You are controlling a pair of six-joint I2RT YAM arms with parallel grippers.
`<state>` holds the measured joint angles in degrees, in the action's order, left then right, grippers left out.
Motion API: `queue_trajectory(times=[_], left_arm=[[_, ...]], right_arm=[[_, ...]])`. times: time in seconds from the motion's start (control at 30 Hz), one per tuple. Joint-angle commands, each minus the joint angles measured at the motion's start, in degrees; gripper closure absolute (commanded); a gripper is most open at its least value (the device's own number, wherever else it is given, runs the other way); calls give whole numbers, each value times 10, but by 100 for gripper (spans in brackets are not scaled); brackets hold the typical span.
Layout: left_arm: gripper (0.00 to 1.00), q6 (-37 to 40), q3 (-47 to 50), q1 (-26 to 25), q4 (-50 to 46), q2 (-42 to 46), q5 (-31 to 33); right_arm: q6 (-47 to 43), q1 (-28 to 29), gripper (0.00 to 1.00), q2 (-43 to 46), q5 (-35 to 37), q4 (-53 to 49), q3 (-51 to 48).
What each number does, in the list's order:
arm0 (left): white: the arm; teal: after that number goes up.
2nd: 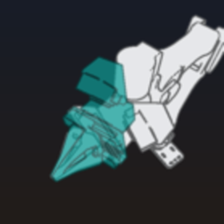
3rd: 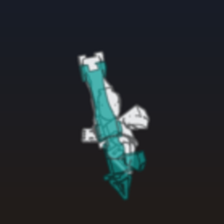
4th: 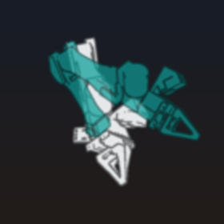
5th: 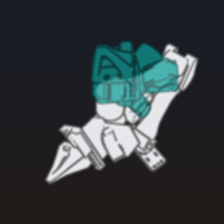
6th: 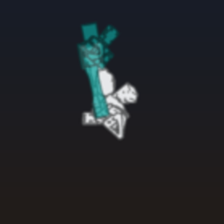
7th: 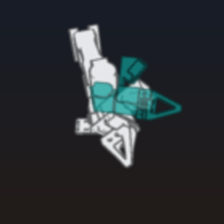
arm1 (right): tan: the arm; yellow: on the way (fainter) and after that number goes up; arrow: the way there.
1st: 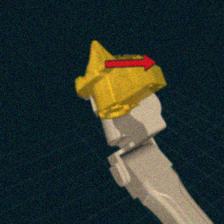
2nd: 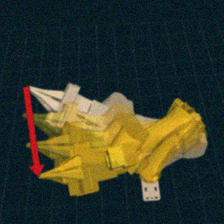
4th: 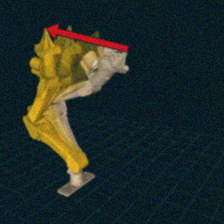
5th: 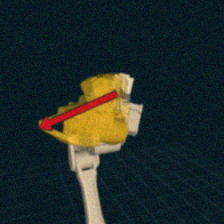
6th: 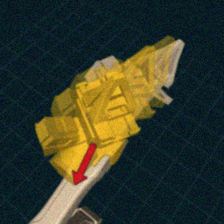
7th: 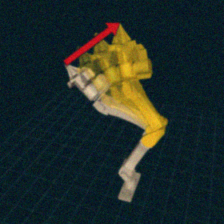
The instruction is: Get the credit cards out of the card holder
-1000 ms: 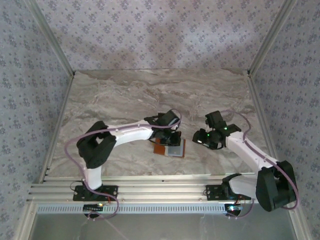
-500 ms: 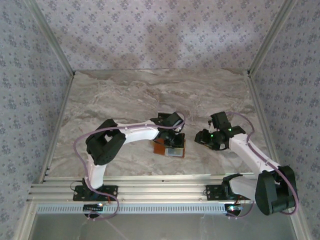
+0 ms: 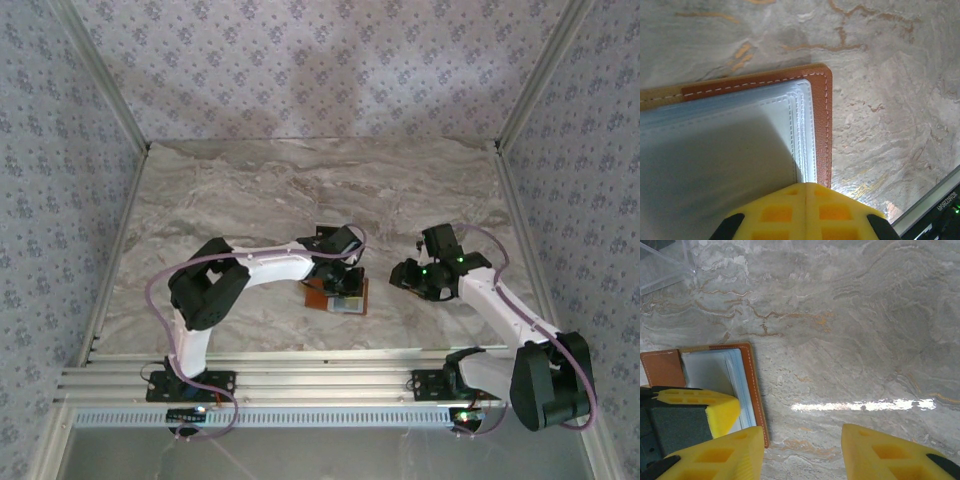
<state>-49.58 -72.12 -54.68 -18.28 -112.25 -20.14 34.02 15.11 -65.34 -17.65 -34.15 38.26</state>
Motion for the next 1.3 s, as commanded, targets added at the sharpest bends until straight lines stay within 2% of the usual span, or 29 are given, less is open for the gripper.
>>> queue_trajectory(times=[0.0,0.43,0.97,1.27], left_arm=[[98,4,18,9,-11,24,15],[98,3,49,18,26,46,2],[88,13,79,33,40,75,3],[84,40,72,34,-13,82,44]], right_arm=[[-5,-3,54,6,-3,-6,-3],[-2,1,54,7,-2,-5,0],[-1,11,51,1,2,-7,14],[-1,20,50,-5,6,-11,25]])
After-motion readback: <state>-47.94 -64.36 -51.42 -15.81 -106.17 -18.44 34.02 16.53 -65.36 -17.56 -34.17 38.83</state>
